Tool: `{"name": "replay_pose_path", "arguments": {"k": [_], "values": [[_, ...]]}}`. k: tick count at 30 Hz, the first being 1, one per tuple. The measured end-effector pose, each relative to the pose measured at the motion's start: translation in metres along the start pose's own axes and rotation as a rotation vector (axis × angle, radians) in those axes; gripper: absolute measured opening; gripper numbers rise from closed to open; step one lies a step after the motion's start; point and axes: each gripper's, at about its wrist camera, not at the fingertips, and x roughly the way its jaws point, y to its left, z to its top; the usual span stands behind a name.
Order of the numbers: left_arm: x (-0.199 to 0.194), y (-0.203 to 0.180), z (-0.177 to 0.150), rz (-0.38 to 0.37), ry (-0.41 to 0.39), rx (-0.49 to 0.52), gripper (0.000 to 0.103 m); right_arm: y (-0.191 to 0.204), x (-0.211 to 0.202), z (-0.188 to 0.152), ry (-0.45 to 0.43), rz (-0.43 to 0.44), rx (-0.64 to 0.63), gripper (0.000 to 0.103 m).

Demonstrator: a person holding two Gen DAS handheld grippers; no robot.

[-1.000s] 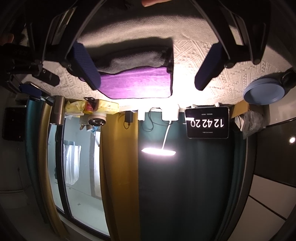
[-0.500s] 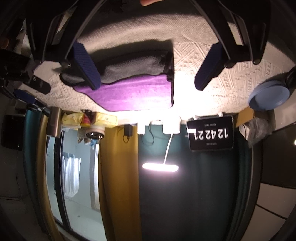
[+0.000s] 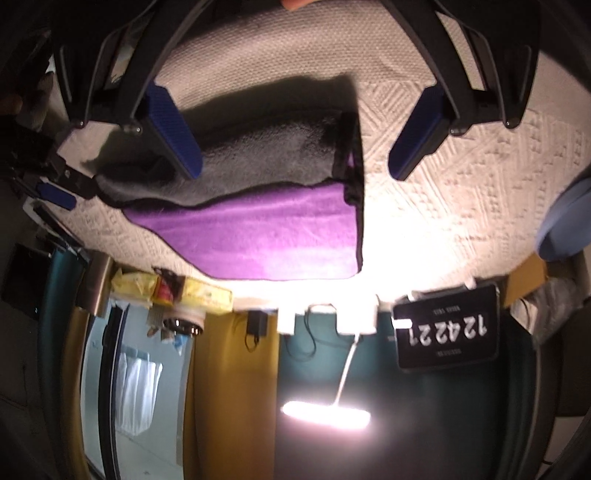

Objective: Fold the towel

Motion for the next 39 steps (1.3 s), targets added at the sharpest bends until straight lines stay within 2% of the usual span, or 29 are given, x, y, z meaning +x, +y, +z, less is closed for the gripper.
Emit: {"name": "replay_pose_path", "arguments": {"k": [3, 6, 7, 8, 10, 13, 20, 24, 25, 26, 28, 31, 39], "values": [[0.011, 0.007, -0.002, -0.039, 0.038, -0.032, 0.101, -0.005, 0.012, 0.001, 0.038, 0.019, 0.019, 0.08], [0.014, 0.01, -0.003, -0.052, 0.043, -0.03, 0.099, -0.01, 0.02, 0.003, 0.054, 0.032, 0.028, 0.078], [0.014, 0.01, -0.002, -0.054, 0.044, -0.025, 0.091, -0.011, 0.023, 0.004, 0.061, 0.04, 0.03, 0.077], [0.016, 0.01, -0.002, -0.058, 0.05, -0.016, 0.087, -0.013, 0.025, 0.005, 0.065, 0.045, 0.033, 0.077], [0.021, 0.01, -0.003, -0.059, 0.066, -0.007, 0.086, -0.014, 0.03, 0.005, 0.076, 0.055, 0.033, 0.075], [0.027, 0.011, -0.004, -0.07, 0.09, -0.003, 0.071, -0.013, 0.035, 0.005, 0.09, 0.068, 0.021, 0.072], [0.037, 0.009, -0.009, -0.052, 0.129, 0.022, 0.056, -0.007, 0.047, 0.0, 0.124, 0.085, -0.01, 0.063], [0.036, 0.006, -0.011, -0.043, 0.124, 0.052, 0.043, -0.002, 0.048, -0.003, 0.122, 0.065, -0.051, 0.048], [0.035, 0.005, -0.012, -0.039, 0.119, 0.061, 0.037, -0.002, 0.048, -0.003, 0.117, 0.058, -0.058, 0.038], [0.034, 0.005, -0.011, -0.034, 0.114, 0.067, 0.031, -0.002, 0.047, -0.004, 0.114, 0.055, -0.06, 0.033], [0.032, 0.005, -0.011, -0.033, 0.098, 0.068, 0.023, -0.001, 0.046, -0.004, 0.102, 0.042, -0.066, 0.018], [0.028, 0.007, -0.01, -0.029, 0.079, 0.069, 0.014, 0.002, 0.042, -0.005, 0.081, 0.019, -0.09, 0.009], [0.014, 0.003, -0.004, -0.042, 0.025, 0.092, 0.009, 0.006, 0.022, 0.004, -0.011, -0.008, -0.13, 0.006]]}}
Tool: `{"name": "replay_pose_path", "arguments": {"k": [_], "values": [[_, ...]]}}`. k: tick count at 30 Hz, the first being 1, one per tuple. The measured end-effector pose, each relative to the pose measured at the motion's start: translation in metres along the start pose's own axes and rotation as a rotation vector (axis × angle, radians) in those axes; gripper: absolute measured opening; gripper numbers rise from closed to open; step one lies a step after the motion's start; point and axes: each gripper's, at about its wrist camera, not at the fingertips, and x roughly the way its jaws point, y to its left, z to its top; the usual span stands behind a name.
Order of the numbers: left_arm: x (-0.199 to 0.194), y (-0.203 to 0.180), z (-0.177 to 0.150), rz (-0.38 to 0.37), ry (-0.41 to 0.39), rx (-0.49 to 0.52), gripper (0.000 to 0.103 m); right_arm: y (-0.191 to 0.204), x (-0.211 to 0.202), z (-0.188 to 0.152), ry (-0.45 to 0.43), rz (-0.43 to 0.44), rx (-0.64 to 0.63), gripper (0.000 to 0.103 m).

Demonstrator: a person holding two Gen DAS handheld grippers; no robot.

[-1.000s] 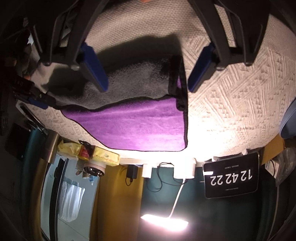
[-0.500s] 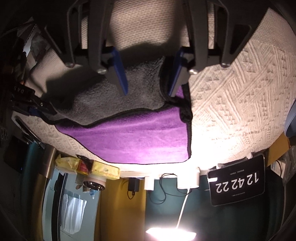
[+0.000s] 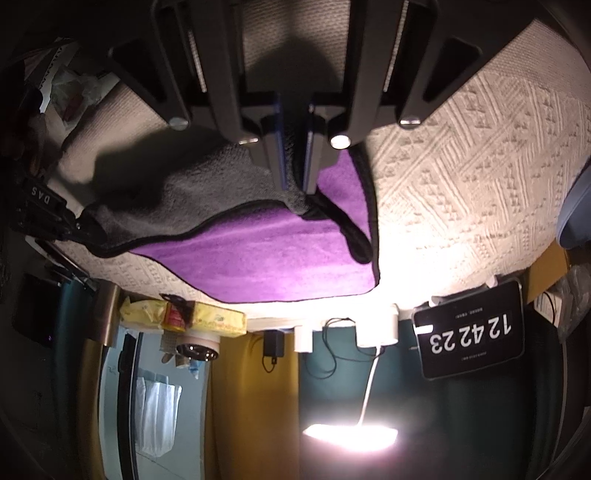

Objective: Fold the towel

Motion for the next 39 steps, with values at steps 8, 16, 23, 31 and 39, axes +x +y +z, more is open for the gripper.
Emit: {"name": "replay_pose_path", "arguments": {"k": [8, 16, 23, 31, 39], "values": [[-0.013, 0.002, 0.018, 0.013, -0.066, 0.012, 0.009, 0.003, -0.01, 0.022, -0.071, 0.007, -0.026, 0.006], [-0.017, 0.006, 0.038, 0.025, -0.121, 0.025, 0.009, 0.002, -0.007, 0.051, -0.138, 0.009, -0.064, 0.006], [-0.009, 0.013, 0.061, 0.028, -0.157, 0.035, 0.009, 0.001, 0.001, 0.08, -0.189, 0.015, -0.094, 0.006], [0.005, 0.015, 0.088, 0.035, -0.187, 0.07, 0.009, -0.002, 0.013, 0.109, -0.219, 0.033, -0.102, 0.006], [0.025, 0.031, 0.106, -0.009, -0.187, -0.018, 0.009, 0.0, 0.031, 0.129, -0.225, 0.035, -0.116, 0.006]]}}
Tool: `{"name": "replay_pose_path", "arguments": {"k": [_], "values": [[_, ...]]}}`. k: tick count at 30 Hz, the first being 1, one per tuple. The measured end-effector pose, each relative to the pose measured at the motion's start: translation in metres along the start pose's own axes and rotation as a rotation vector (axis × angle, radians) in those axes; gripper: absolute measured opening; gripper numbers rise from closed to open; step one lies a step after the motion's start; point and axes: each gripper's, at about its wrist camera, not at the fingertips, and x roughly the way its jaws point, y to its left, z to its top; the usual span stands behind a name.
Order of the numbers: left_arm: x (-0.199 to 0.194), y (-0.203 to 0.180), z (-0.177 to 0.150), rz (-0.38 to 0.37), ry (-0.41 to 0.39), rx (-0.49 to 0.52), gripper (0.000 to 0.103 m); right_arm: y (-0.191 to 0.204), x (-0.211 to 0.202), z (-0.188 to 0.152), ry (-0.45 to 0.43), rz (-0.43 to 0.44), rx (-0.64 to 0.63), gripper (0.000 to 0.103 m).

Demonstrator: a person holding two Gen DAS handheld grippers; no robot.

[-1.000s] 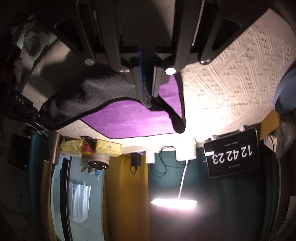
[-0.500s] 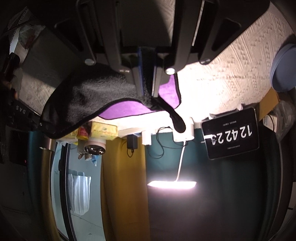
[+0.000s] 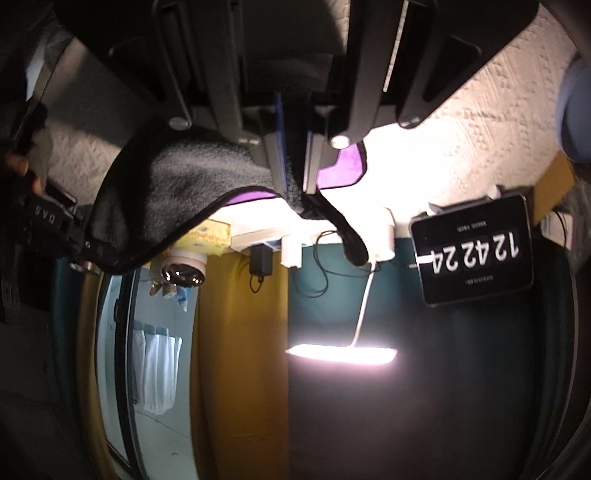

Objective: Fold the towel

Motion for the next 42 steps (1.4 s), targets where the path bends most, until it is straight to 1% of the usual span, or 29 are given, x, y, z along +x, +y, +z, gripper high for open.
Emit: {"name": "replay_pose_path", "arguments": {"k": [6, 13, 19, 28, 36, 42], "values": [[0.018, 0.016, 0.008, 0.005, -0.002, -0.043, 0.009, -0.007, 0.023, 0.006, 0.008, -0.007, 0.006, 0.006], [0.035, 0.019, 0.019, 0.014, -0.008, -0.029, 0.009, -0.02, 0.051, 0.015, 0.026, -0.001, 0.029, 0.006], [0.046, 0.018, 0.031, 0.033, -0.023, 0.0, 0.009, -0.025, 0.071, 0.024, 0.037, -0.01, 0.01, 0.006], [0.084, 0.03, 0.036, 0.061, 0.012, -0.023, 0.009, -0.031, 0.109, 0.027, 0.073, -0.014, 0.016, 0.006], [0.125, 0.025, 0.033, 0.102, 0.058, 0.043, 0.009, -0.039, 0.153, 0.017, 0.149, -0.028, 0.037, 0.006], [0.154, 0.027, 0.023, 0.125, 0.128, 0.06, 0.009, -0.042, 0.183, 0.005, 0.231, -0.032, 0.046, 0.006]]}}
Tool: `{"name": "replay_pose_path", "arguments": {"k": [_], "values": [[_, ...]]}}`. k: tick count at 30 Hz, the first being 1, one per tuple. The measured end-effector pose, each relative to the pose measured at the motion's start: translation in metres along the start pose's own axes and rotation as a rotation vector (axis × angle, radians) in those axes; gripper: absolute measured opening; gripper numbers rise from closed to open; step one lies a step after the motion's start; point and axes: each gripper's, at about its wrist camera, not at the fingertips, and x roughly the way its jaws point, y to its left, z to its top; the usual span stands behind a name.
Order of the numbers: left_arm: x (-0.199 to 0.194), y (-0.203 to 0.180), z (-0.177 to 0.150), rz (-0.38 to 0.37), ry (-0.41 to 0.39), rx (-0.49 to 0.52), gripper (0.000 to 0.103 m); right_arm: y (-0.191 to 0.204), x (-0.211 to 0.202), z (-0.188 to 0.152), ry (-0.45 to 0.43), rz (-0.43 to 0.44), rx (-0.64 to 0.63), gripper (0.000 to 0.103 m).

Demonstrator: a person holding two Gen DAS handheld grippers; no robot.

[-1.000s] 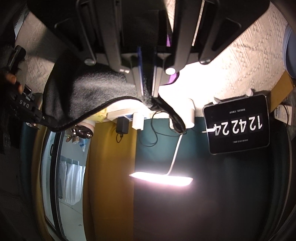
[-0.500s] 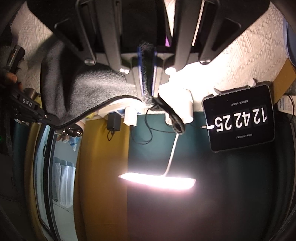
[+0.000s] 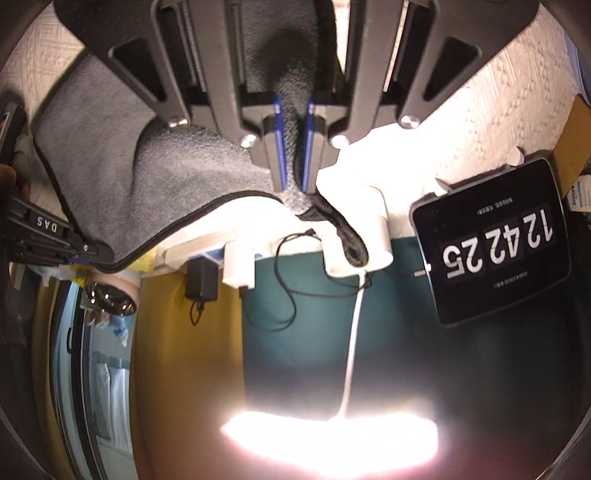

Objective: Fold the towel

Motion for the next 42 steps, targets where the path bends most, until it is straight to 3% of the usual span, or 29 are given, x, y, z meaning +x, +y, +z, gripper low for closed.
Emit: {"name": "replay_pose_path", "arguments": {"k": [9, 15, 24, 30, 33, 35, 37, 39, 42], "values": [[0.031, 0.012, -0.007, 0.008, 0.113, -0.039, 0.011, 0.001, 0.038, -0.016, 0.112, -0.032, -0.008, 0.006], [0.056, 0.019, -0.012, 0.0, 0.253, -0.079, 0.013, -0.006, 0.052, -0.017, 0.182, -0.027, 0.021, 0.006], [0.071, 0.012, -0.017, 0.036, 0.336, -0.045, 0.02, 0.0, 0.072, -0.02, 0.292, -0.024, 0.001, 0.009], [0.07, 0.018, -0.017, 0.041, 0.332, -0.066, 0.024, 0.0, 0.078, -0.021, 0.327, -0.034, -0.009, 0.029], [0.068, 0.019, -0.017, 0.055, 0.332, -0.069, 0.04, -0.001, 0.08, -0.02, 0.331, -0.059, -0.022, 0.04], [0.064, 0.019, -0.016, 0.061, 0.322, -0.072, 0.059, -0.002, 0.08, -0.019, 0.331, -0.066, -0.027, 0.051], [0.058, 0.018, -0.015, 0.073, 0.31, -0.069, 0.061, -0.003, 0.077, -0.018, 0.324, -0.054, -0.021, 0.077], [0.051, 0.017, -0.014, 0.063, 0.301, -0.073, 0.063, -0.002, 0.07, -0.017, 0.298, -0.033, -0.035, 0.085], [0.041, 0.016, -0.014, 0.061, 0.283, -0.08, 0.076, 0.004, 0.059, -0.014, 0.272, -0.06, -0.084, 0.085]]}}
